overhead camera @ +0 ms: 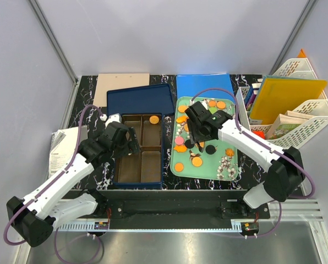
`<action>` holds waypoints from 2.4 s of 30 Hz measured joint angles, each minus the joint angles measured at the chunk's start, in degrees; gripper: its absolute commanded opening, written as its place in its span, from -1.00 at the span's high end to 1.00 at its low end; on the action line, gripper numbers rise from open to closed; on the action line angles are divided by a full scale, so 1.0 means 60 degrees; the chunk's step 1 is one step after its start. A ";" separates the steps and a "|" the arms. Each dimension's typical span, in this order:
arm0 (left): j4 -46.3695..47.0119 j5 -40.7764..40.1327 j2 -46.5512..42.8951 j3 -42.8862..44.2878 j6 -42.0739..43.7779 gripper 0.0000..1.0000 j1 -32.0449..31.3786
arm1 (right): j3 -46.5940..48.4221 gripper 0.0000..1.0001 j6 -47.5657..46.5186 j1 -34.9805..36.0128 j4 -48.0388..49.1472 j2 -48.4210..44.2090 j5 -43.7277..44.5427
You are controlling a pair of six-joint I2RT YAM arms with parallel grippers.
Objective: Pack the cookies
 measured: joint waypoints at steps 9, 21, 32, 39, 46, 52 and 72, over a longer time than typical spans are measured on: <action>0.0076 0.0011 0.0000 -0.0004 -0.0004 -0.98 0.0004 | 0.0004 0.06 -0.0040 0.0117 0.0186 0.0087 0.0007; 0.0291 0.0229 0.0259 -0.0007 -0.0004 -0.98 0.0000 | -0.0448 0.47 -0.0036 0.0124 0.0273 -0.0142 0.0732; 0.0415 0.0379 0.0182 -0.0317 -0.0011 -0.98 0.0000 | -0.1894 0.10 -0.0040 0.0124 0.0951 0.0474 0.1166; 0.0426 0.0470 -0.0127 -0.0521 -0.0022 -0.98 0.0000 | -0.2189 -0.24 0.0051 0.0095 0.1446 0.1242 0.0852; 0.0419 0.0510 -0.0390 -0.0612 -0.0047 -0.98 0.0000 | -0.2211 -0.51 0.0153 -0.0087 0.1909 0.1410 0.0474; 0.0372 0.0539 -0.0616 -0.0805 -0.0106 -0.98 0.0000 | -0.2597 -0.50 0.0215 -0.0350 0.2444 0.1388 0.0007; 0.0273 0.0787 -0.0699 -0.0954 -0.0117 -0.98 0.0000 | -0.3541 0.08 0.0798 -0.0761 0.3238 0.0415 0.0029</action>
